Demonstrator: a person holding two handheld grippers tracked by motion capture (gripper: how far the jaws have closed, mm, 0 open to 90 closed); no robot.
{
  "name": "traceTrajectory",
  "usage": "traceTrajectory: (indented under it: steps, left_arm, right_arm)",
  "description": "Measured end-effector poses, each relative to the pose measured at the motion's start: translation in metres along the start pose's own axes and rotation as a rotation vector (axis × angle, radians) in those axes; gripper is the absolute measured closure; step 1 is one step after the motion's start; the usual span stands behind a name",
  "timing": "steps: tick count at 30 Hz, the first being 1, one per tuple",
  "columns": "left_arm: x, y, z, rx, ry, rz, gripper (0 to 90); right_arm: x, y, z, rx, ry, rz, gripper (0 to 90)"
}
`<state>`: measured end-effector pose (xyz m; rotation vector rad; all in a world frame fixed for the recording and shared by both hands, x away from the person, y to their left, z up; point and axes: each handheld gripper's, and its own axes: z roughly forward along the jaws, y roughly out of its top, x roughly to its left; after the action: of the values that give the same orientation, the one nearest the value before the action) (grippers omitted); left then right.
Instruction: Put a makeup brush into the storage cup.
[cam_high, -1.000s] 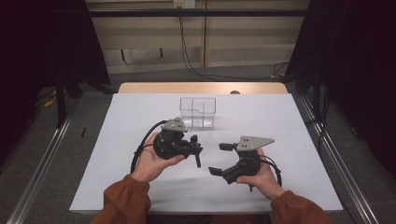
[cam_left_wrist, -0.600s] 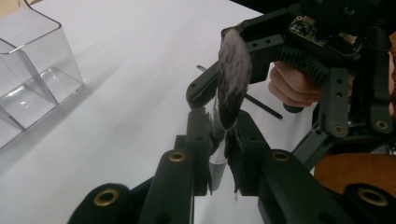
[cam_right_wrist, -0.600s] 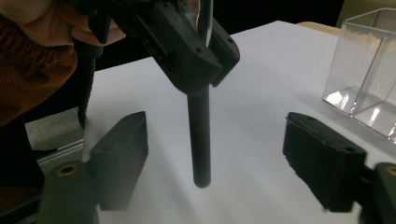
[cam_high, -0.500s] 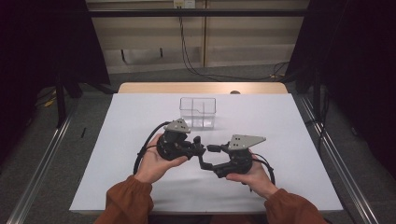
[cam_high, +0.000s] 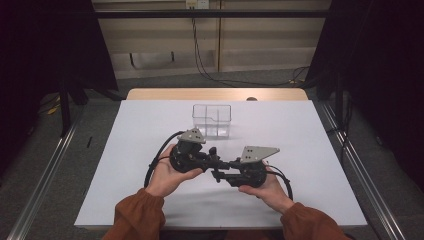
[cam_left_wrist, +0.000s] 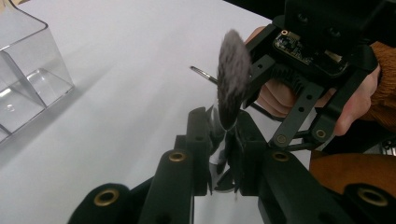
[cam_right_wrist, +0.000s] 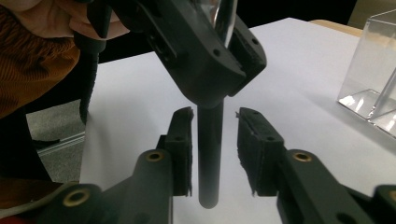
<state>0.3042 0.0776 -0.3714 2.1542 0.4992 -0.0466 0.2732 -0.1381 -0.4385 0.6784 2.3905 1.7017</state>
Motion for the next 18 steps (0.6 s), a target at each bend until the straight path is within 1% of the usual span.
traceTrajectory:
  steps: [2, 7, 8, 11, 13, 14, 18]
  left_arm:
    - [-0.0002, -0.0001, 0.0002, 0.000, -0.002, -0.003, 79.3]
    - [0.0004, -0.0010, 0.0010, -0.005, -0.002, -0.006, 79.3]
    - [0.0006, -0.0011, 0.0012, -0.002, -0.001, -0.004, 79.3]
    - [0.0015, -0.0013, 0.0012, -0.001, -0.003, -0.007, 79.3]
    - [0.0020, -0.0014, 0.0017, -0.003, -0.004, -0.008, 79.3]
    - [0.0021, -0.0016, 0.0021, -0.005, -0.004, -0.011, 79.3]
    - [0.0029, -0.0018, 0.0031, -0.012, -0.005, -0.010, 79.1]
  right_arm:
    - [0.0004, -0.0005, 0.0007, 0.003, 0.009, 0.000, 72.0]
    - [0.0005, -0.0017, 0.0016, -0.007, 0.003, 0.011, 75.0]
    - [0.0006, -0.0016, 0.0015, -0.004, 0.004, 0.006, 75.3]
    - [0.0009, -0.0012, 0.0011, -0.005, 0.009, 0.005, 79.4]
    - [0.0010, -0.0010, 0.0014, -0.002, 0.009, 0.005, 79.7]
    - [0.0005, -0.0011, 0.0014, -0.001, 0.013, 0.012, 79.6]
    - [-0.0004, -0.0016, 0.0010, -0.003, 0.008, 0.010, 79.9]
